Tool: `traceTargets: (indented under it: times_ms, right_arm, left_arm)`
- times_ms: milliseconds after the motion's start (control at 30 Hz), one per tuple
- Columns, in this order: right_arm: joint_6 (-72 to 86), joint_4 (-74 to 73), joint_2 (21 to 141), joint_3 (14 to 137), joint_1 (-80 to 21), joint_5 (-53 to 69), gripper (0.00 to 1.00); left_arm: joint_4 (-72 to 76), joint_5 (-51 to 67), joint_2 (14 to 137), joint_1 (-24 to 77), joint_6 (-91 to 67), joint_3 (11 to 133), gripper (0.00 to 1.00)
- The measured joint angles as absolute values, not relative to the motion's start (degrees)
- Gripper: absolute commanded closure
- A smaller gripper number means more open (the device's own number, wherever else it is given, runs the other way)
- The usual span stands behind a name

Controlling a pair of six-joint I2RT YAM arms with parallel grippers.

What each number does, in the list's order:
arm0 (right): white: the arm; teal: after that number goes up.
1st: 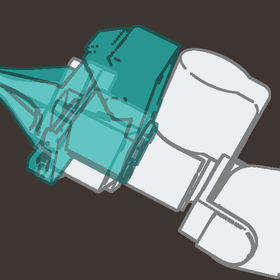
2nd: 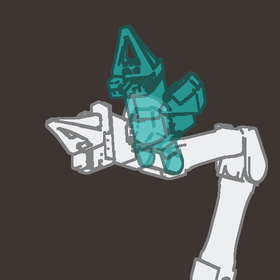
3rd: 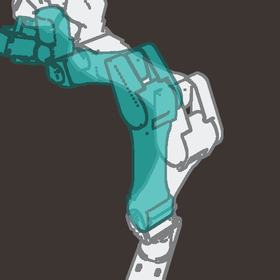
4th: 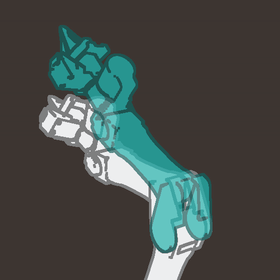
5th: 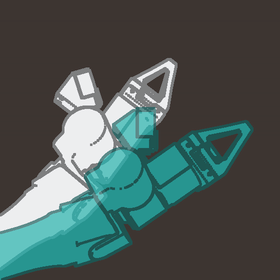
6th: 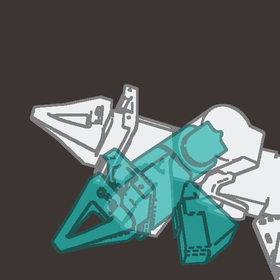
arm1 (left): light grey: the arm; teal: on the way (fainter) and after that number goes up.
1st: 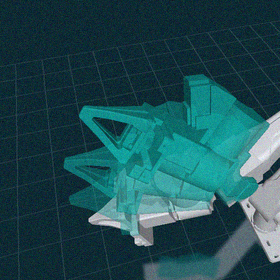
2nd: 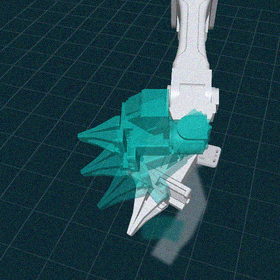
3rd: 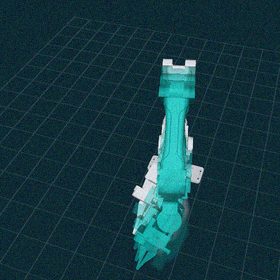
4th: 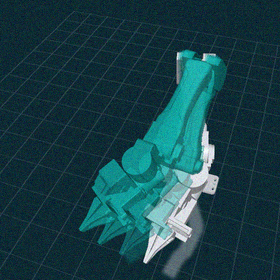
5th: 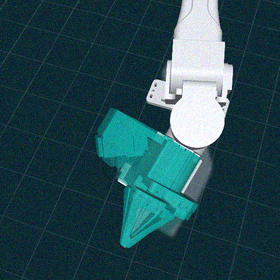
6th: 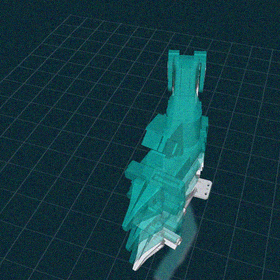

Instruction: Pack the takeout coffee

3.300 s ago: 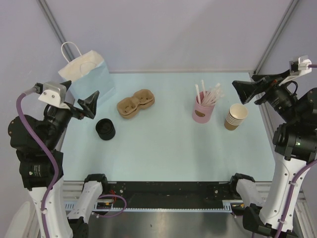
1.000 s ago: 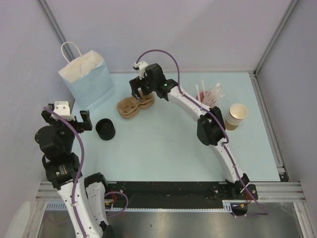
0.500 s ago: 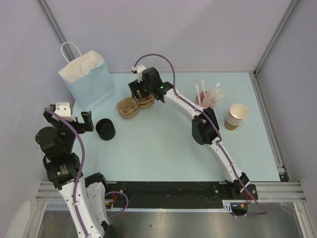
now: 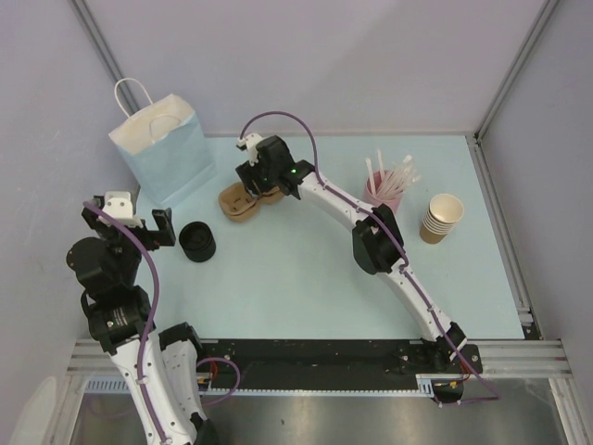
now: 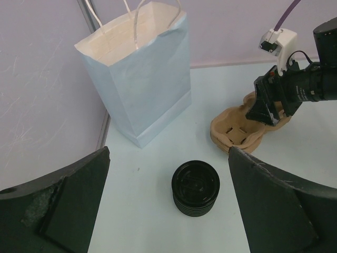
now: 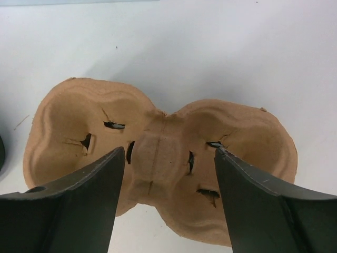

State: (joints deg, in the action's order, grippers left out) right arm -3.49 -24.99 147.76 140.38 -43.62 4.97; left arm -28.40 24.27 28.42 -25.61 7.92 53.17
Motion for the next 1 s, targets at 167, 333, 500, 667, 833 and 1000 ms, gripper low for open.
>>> traceTargets:
  times_ms: [167, 333, 500, 667, 833, 1000]
  right_arm:
    - [-4.1, -25.8, 147.8, 140.4, -43.7, 5.0, 0.29]
    - [-4.8, -25.9, 147.8, 140.4, -43.9, 5.0, 0.28]
    - [-5.2, -26.1, 148.0, 140.4, -44.3, 5.0, 0.34]
    - [-5.6, -26.3, 148.7, 140.4, -44.8, 5.0, 0.37]
    - [-5.9, -26.3, 149.2, 140.4, -44.8, 5.0, 0.5]
    - [-6.0, -26.7, 149.5, 141.1, -44.9, 5.0, 0.57]
  left_arm:
    - [-28.4, 24.3, 28.4, -25.7, 7.9, 53.2, 0.01]
    - [-28.4, 24.3, 28.4, -25.7, 7.9, 53.1, 0.0]
    - [-28.4, 24.3, 28.4, -25.7, 7.9, 53.1, 0.01]
    - [-28.4, 24.3, 28.4, -25.7, 7.9, 53.1, 0.01]
    - [-28.4, 24.4, 28.4, -25.7, 7.9, 52.9, 0.01]
    - [-28.4, 24.4, 28.4, -25.7, 7.9, 52.9, 0.01]
